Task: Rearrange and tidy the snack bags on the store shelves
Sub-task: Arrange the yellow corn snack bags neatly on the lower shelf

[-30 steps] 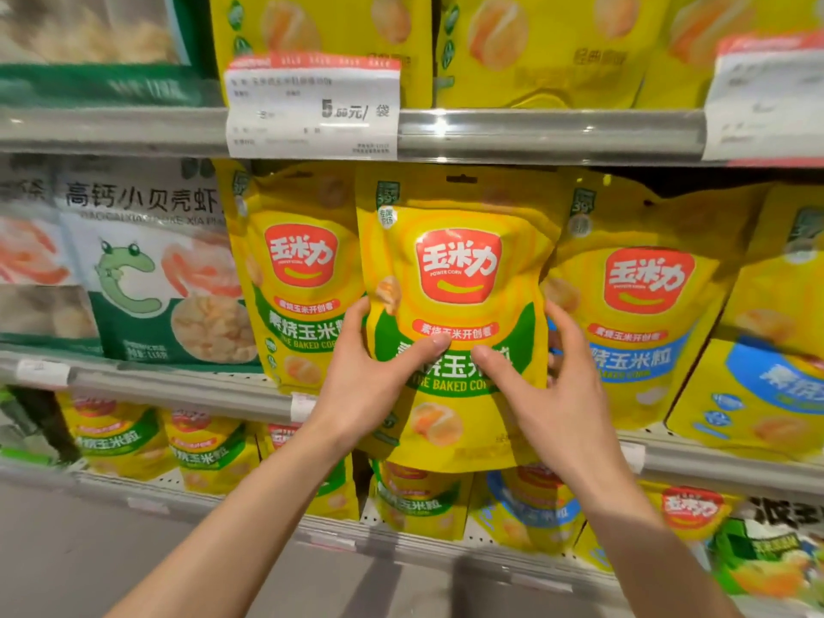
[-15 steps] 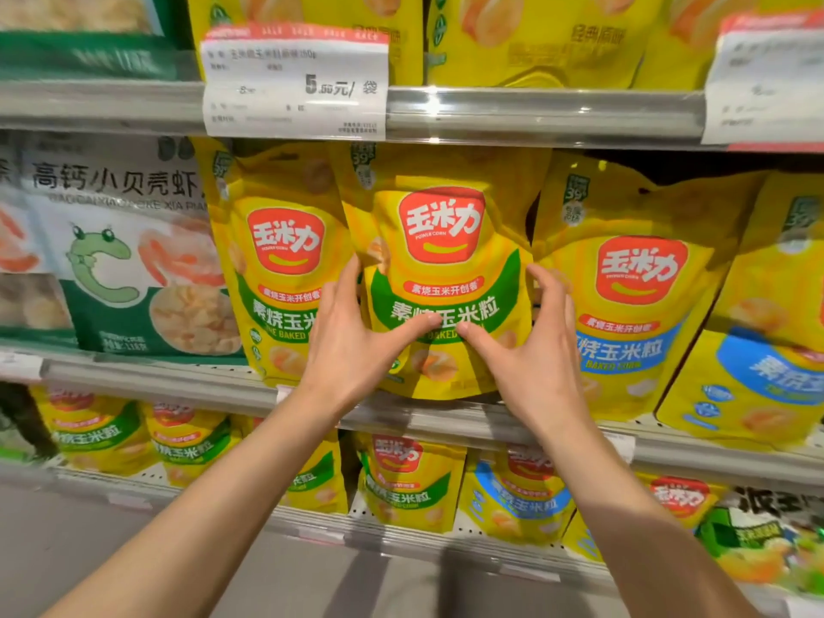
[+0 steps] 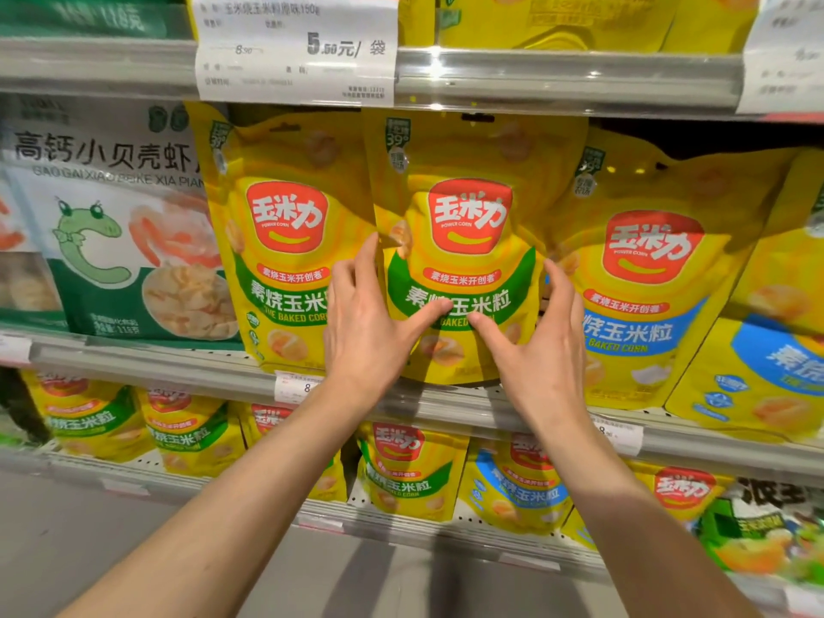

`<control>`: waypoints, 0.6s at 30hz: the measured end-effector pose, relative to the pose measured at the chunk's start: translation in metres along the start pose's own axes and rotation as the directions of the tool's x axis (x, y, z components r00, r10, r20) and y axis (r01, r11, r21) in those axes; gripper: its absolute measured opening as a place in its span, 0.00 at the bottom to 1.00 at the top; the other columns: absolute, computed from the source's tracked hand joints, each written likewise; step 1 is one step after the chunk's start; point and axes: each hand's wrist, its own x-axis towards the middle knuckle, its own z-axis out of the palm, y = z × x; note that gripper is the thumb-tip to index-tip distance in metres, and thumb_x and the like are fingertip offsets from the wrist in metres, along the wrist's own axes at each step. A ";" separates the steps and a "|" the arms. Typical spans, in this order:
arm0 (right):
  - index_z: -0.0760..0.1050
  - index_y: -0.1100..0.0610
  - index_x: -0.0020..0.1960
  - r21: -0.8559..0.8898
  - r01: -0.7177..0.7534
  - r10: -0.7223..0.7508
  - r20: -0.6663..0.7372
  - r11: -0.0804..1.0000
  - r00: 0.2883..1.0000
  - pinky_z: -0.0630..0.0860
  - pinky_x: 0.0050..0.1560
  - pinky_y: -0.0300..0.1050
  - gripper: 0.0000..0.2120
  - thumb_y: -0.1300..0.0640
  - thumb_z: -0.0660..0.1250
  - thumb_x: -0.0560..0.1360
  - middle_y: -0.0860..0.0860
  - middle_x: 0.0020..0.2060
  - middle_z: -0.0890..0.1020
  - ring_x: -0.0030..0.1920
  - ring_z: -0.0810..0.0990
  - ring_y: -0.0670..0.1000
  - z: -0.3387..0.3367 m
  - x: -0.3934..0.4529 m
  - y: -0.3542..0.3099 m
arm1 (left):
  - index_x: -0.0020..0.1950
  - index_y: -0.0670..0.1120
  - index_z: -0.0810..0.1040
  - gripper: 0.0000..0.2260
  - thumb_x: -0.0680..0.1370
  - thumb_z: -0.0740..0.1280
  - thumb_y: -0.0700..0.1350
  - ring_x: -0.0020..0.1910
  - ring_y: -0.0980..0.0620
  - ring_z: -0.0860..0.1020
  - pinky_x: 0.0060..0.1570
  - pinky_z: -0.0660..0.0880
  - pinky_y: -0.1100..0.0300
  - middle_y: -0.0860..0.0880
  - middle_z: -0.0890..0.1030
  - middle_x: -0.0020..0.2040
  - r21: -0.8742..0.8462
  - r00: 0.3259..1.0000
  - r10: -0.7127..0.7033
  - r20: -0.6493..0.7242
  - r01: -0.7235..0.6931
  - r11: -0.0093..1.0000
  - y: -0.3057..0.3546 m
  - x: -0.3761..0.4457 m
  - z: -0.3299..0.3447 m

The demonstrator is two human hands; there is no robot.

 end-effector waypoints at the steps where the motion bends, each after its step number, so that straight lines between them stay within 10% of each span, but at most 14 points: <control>1: 0.58 0.53 0.81 -0.008 0.002 -0.002 0.004 1.000 1.000 0.68 0.71 0.50 0.46 0.44 0.78 0.72 0.55 0.76 0.67 0.76 0.66 0.55 0.000 0.001 0.001 | 0.81 0.48 0.58 0.48 0.70 0.76 0.65 0.68 0.44 0.73 0.62 0.77 0.46 0.44 0.70 0.68 0.012 1.000 0.006 -0.001 -0.006 1.000 0.001 0.000 0.002; 18: 0.57 0.54 0.82 -0.109 0.046 -0.048 -0.016 0.993 0.999 0.65 0.72 0.51 0.47 0.41 0.76 0.72 0.58 0.72 0.67 0.74 0.66 0.59 0.002 -0.020 0.008 | 0.79 0.51 0.63 0.34 0.78 0.70 0.62 0.64 0.48 0.76 0.57 0.80 0.44 0.49 0.70 0.67 -0.035 0.999 0.047 0.017 -0.046 0.998 -0.025 -0.019 -0.015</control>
